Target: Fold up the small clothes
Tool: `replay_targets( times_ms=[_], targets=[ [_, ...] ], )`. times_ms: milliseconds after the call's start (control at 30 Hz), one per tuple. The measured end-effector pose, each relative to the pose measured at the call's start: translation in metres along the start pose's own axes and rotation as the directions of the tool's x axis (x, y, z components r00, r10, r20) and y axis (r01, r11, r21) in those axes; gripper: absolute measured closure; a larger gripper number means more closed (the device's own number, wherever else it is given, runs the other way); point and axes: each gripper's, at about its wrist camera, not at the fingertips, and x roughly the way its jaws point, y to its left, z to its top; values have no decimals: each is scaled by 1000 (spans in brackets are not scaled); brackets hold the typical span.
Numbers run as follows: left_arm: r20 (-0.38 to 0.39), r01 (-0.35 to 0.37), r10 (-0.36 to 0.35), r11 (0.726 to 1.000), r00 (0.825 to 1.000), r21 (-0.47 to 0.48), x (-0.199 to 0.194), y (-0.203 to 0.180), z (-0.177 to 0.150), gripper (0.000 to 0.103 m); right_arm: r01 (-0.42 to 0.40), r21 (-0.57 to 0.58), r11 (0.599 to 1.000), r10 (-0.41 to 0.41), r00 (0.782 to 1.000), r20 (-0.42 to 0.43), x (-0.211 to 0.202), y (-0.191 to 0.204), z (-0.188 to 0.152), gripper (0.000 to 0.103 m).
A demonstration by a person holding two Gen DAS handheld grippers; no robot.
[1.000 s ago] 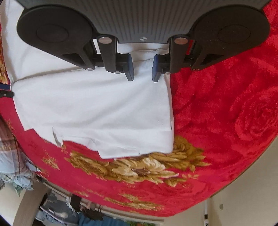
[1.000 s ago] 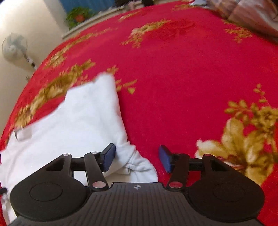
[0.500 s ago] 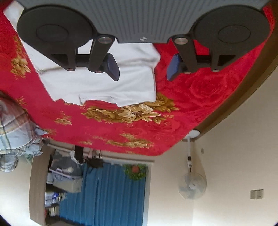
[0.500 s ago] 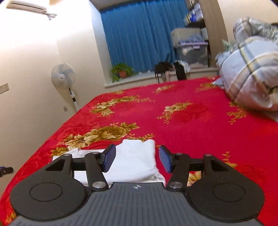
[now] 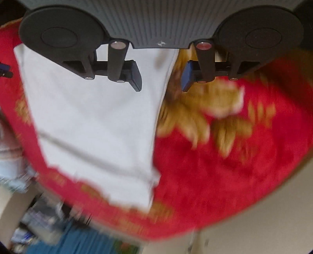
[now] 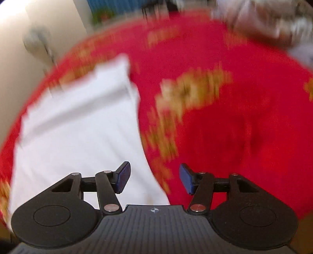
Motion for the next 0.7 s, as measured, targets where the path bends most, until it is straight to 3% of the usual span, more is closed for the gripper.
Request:
replay_targets(
  times_ms=[67,167,333,400,433,467,500,700],
  targets=[
    [-64,-1,1,1000,998,-1,11,-1,-4,54,10,40,999,-7,998,-66,16,-8,-6,46],
    [-100,0,0,1000,995,5,19,-4,-10,54,35,25,999,-32,992,-121,30,-12,-9,46],
    [-108,-31,36,998,994,48,22,-2,-18,73,38,-62,997,-47,987,-153,34,-3,-30,45],
    [-107,-37,42,998,993,48,22,3,-18,85,17,-75,997,-29,987,-157,33,0,-34,61],
    [-105,-33,37,999,994,42,24,6,-17,86,3,-79,997,-16,987,-158,32,1,-35,68],
    [-104,-27,31,999,994,36,22,7,-18,88,-15,-82,997,1,987,-159,28,1,-37,82],
    [-102,-24,27,999,994,34,20,8,-18,88,-26,-82,996,13,987,-161,25,2,-38,87],
    [-114,-27,29,999,993,19,22,9,-18,86,-24,-55,998,14,985,-171,30,-1,-39,86]
  ],
)
